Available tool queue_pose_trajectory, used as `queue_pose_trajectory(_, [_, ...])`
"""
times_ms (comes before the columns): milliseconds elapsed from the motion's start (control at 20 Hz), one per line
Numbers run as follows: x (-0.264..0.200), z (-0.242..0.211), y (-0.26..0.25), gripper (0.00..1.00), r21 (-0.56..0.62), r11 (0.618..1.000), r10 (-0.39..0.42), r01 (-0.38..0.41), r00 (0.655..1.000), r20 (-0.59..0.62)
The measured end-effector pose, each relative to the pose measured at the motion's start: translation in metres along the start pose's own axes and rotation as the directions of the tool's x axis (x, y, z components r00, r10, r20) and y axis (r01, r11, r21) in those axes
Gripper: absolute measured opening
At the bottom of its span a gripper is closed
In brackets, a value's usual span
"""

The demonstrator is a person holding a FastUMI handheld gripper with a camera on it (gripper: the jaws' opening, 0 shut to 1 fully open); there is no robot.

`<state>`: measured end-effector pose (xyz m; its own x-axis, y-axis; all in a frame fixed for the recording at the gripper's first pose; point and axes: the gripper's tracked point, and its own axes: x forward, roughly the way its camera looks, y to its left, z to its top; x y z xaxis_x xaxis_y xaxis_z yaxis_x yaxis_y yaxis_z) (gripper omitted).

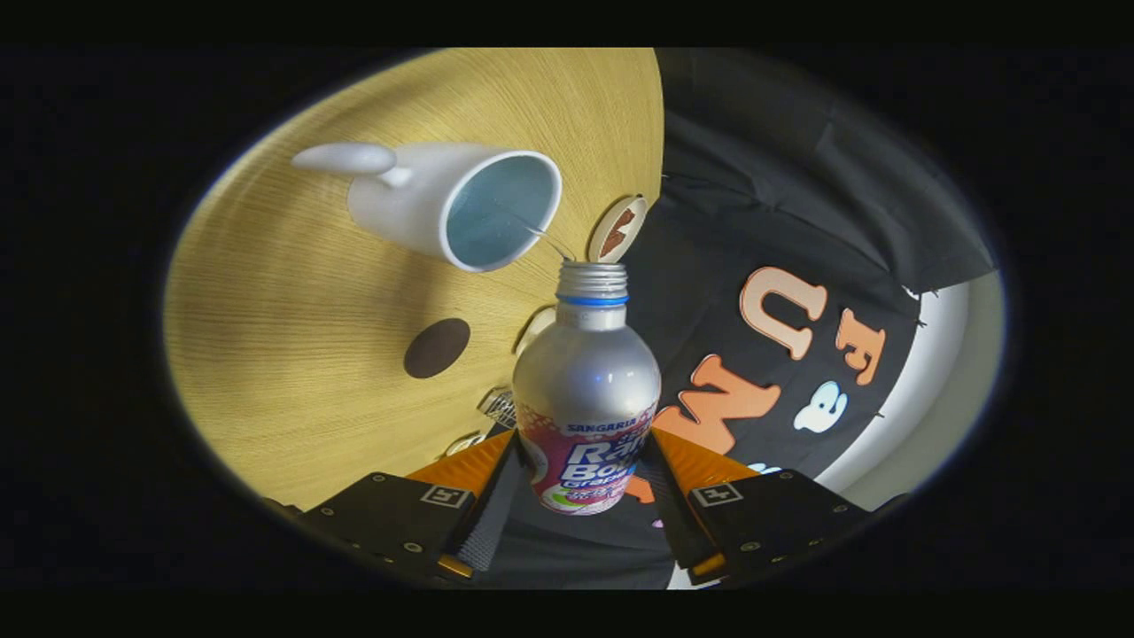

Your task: Take the bottle from table, then pour the juice into the cup, finally place the bottle on the coaster

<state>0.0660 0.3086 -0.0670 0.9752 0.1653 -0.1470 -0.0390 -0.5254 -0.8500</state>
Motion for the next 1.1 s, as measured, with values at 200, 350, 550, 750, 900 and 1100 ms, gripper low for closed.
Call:
queue_pose_trajectory(200, [0.0004, 0.0024, -0.0018, 0.75, -0.021, 1.000, 0.000, 0.000, 1.000, -0.002])
queue_pose_trajectory(350, [0.0011, 0.0041, -0.0028, 0.75, -0.038, 0.999, -0.002, 0.002, 1.000, -0.004])
queue_pose_trajectory(550, [0.0008, 0.0078, -0.0055, 0.75, -0.062, 0.998, -0.002, 0.002, 1.000, -0.006])
queue_pose_trajectory(750, [0.0005, 0.0093, -0.0070, 0.75, -0.095, 0.995, -0.004, 0.003, 1.000, -0.013])
queue_pose_trajectory(900, [-0.0005, 0.0087, -0.0077, 0.75, -0.108, 0.994, -0.010, 0.008, 1.000, -0.015])
queue_pose_trajectory(1100, [-0.0013, 0.0091, -0.0095, 0.75, -0.120, 0.993, -0.007, 0.004, 1.000, -0.019])
